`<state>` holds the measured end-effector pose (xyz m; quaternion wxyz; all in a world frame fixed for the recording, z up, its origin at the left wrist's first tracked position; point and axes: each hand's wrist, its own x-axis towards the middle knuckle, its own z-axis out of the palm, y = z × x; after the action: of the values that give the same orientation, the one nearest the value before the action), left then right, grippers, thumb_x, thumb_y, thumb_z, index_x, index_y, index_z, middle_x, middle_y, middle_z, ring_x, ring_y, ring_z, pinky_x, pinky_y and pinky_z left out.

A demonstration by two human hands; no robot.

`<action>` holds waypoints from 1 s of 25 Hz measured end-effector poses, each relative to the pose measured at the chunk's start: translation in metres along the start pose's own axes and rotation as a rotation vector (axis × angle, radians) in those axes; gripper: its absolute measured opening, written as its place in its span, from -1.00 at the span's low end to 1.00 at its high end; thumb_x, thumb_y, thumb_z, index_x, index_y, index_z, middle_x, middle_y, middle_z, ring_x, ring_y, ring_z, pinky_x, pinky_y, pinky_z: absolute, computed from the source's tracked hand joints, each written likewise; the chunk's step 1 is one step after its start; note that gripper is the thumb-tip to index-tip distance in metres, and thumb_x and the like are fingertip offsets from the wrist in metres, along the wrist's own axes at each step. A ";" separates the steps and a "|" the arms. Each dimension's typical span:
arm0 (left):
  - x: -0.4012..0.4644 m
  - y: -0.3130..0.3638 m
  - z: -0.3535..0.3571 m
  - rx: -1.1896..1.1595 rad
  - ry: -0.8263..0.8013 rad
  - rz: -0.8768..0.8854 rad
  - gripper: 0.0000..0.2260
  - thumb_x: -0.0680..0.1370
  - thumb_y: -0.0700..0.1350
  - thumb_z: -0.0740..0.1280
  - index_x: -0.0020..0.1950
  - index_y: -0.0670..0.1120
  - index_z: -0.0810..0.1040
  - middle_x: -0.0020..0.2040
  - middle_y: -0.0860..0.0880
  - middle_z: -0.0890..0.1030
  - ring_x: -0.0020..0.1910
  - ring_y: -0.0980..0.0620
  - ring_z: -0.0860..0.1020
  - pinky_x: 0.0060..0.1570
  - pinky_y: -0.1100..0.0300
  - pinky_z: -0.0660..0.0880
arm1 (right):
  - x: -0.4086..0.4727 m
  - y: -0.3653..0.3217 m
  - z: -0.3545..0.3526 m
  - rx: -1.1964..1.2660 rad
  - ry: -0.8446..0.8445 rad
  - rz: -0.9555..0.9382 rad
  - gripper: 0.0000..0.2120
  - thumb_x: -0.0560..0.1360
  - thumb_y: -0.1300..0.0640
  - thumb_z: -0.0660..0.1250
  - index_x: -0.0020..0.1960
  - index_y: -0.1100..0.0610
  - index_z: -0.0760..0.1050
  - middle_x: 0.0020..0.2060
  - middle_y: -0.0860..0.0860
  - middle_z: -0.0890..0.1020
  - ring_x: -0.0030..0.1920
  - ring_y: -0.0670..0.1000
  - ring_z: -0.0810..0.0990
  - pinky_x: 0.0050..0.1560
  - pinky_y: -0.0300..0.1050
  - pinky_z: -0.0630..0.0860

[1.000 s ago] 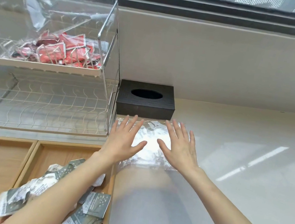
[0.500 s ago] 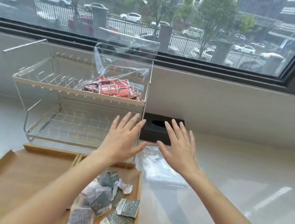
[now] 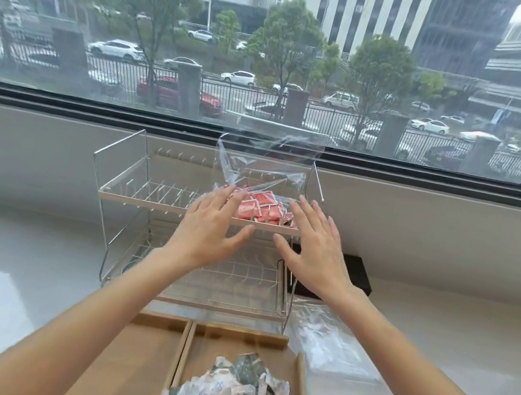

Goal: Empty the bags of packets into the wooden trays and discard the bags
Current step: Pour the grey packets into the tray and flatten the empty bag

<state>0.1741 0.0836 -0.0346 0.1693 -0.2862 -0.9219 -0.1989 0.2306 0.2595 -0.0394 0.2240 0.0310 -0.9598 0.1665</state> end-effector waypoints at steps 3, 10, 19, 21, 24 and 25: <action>0.028 -0.021 -0.011 -0.041 0.013 -0.047 -0.45 0.53 0.11 0.13 0.46 -0.09 0.11 0.50 -0.13 0.15 0.48 -0.06 0.13 0.43 0.00 0.10 | 0.037 -0.011 0.002 0.138 -0.024 0.051 -0.41 0.52 -0.05 0.17 0.47 0.04 0.05 0.51 0.02 0.11 0.51 0.00 0.01 0.47 -0.03 -0.01; 0.119 -0.068 0.000 -0.210 -0.247 -0.244 -0.38 0.53 0.12 0.14 0.45 -0.18 0.06 0.48 -0.18 0.17 0.44 -0.13 0.19 0.37 -0.04 0.19 | 0.130 0.010 0.018 0.249 -0.280 0.411 -0.35 0.54 -0.03 0.15 0.48 0.18 -0.06 0.47 0.16 0.18 0.43 0.16 0.23 0.37 0.02 0.24; 0.175 -0.095 0.051 -0.584 -0.419 -0.483 -0.24 0.48 0.19 0.20 0.46 -0.24 -0.02 0.51 -0.20 0.07 0.45 -0.17 0.17 0.41 -0.03 0.17 | 0.175 0.040 0.063 0.326 -0.183 0.627 -0.13 0.51 -0.04 0.20 0.44 0.23 -0.39 0.43 0.25 0.23 0.31 0.23 0.40 0.28 0.05 0.39; 0.177 -0.095 0.055 -0.622 -0.335 -0.564 -0.27 0.50 0.11 0.22 0.45 -0.28 -0.04 0.47 -0.23 0.17 0.41 -0.16 0.25 0.34 0.04 0.24 | 0.175 0.039 0.066 0.345 -0.212 0.629 -0.19 0.52 0.04 0.21 0.46 0.26 -0.30 0.28 0.26 0.45 0.14 0.19 0.54 0.08 -0.01 0.48; 0.175 -0.102 0.057 -0.665 -0.245 -0.626 -0.39 0.50 0.03 0.26 0.40 -0.28 0.16 0.34 -0.21 0.39 0.26 -0.12 0.41 0.11 0.11 0.33 | 0.177 0.040 0.072 0.360 -0.254 0.637 -0.43 0.48 0.14 0.28 0.39 0.30 0.15 0.00 0.22 0.57 -0.13 0.08 0.57 -0.11 -0.04 0.51; 0.172 -0.104 0.056 -0.683 -0.238 -0.632 -0.45 0.51 0.00 0.26 0.38 -0.28 0.23 0.25 -0.18 0.47 0.21 -0.11 0.44 0.08 0.13 0.33 | 0.178 0.040 0.072 0.399 -0.220 0.652 -0.54 0.46 0.19 0.30 0.30 0.33 0.29 -0.05 0.22 0.58 -0.12 0.09 0.58 -0.07 0.00 0.54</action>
<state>-0.0327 0.1103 -0.0372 -0.1098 -0.0521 -0.8585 -0.4981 0.0354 0.2757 -0.0336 0.0448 -0.2147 -0.8864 0.4078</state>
